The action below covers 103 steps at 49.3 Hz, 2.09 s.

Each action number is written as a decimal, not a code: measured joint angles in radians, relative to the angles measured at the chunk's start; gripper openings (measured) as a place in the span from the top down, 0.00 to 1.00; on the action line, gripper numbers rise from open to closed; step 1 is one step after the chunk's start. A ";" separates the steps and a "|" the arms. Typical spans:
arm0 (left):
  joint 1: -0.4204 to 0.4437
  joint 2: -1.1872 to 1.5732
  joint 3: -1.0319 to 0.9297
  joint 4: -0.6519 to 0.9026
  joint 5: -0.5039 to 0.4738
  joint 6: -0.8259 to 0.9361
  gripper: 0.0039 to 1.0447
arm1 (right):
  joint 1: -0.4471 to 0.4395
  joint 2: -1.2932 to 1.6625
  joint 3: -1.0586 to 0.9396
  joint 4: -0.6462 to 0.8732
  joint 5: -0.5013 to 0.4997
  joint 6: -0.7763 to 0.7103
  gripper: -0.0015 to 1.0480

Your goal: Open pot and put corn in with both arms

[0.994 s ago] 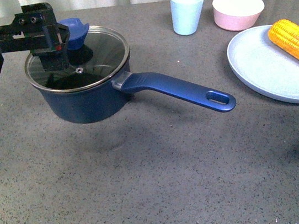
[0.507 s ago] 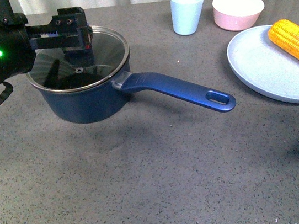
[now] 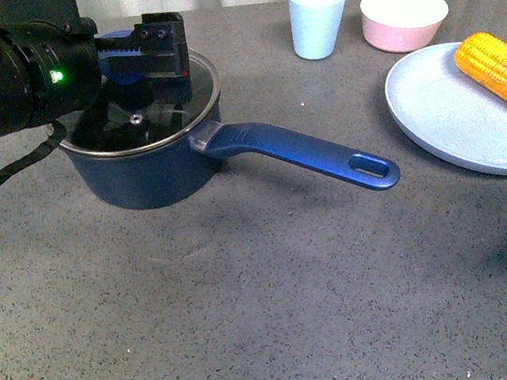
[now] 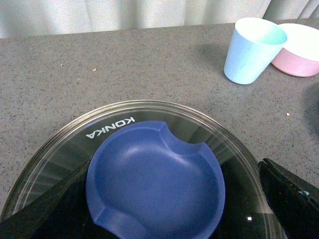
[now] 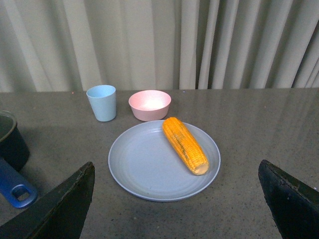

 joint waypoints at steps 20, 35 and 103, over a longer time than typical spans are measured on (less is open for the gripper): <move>-0.007 0.042 0.063 -0.045 -0.037 0.014 0.17 | 0.000 0.000 0.000 0.000 0.000 0.000 0.09; -0.003 0.037 0.071 -0.071 -0.064 0.008 0.43 | 0.000 0.000 0.000 0.000 0.000 0.000 0.09; 0.403 0.115 -0.144 0.197 -0.155 -0.078 0.43 | 0.000 0.000 0.000 0.000 0.000 0.000 0.09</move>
